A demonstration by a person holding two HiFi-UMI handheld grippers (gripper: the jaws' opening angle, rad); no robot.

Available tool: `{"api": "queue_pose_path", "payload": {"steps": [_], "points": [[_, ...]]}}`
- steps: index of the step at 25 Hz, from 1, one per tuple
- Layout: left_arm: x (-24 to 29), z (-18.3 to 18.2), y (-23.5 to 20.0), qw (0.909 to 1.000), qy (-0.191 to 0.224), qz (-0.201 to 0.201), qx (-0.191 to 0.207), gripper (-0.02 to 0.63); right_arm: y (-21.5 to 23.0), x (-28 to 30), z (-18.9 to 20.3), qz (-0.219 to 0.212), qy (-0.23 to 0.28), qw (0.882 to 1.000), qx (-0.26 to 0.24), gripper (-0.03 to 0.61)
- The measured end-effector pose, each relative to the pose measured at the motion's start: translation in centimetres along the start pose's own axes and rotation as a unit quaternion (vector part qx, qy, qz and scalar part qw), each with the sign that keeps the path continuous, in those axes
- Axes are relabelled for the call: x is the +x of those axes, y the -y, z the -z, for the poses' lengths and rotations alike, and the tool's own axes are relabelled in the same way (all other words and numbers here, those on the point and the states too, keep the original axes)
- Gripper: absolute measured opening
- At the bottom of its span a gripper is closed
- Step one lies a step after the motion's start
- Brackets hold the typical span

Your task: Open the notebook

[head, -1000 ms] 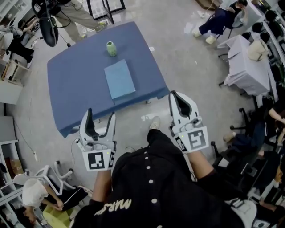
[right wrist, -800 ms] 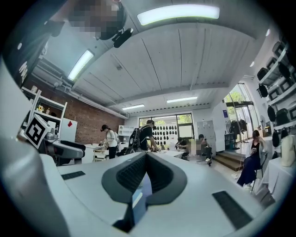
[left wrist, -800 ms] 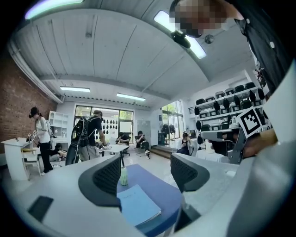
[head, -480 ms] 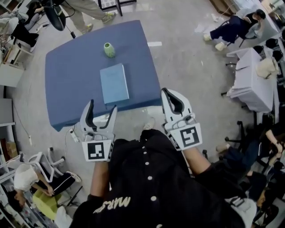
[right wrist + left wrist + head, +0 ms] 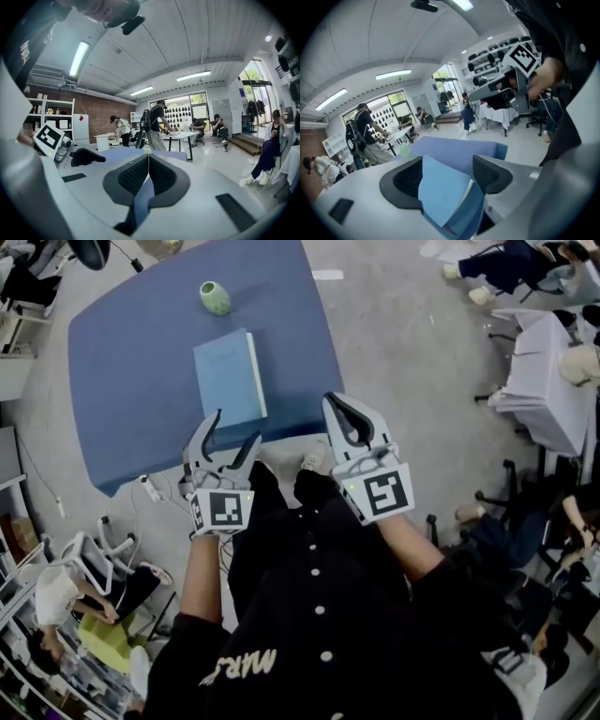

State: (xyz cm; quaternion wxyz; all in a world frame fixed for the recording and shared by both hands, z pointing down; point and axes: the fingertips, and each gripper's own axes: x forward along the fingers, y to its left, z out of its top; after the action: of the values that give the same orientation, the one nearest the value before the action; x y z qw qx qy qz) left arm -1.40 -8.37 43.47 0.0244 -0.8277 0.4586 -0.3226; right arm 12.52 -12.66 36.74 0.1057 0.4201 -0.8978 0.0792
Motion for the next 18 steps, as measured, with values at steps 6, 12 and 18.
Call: {"api": "queue_pose_path", "payload": {"steps": [6,12,18], "points": [[6.6,6.6,1.5,0.9950,-0.052,0.061,0.058,0.320,-0.3,4.1,5.3,0.002,-0.038,0.999,0.024,0.005],[11.0,9.1,2.8,0.9905,-0.061,0.097,0.075,0.319,1.1,6.9,8.2,0.010,-0.044,0.998,0.035,0.008],[12.4,9.7,3.6,0.9861,-0.058,0.128,0.088,0.289,1.5,7.5,9.3,0.013,-0.040,0.998,0.051,0.008]]}}
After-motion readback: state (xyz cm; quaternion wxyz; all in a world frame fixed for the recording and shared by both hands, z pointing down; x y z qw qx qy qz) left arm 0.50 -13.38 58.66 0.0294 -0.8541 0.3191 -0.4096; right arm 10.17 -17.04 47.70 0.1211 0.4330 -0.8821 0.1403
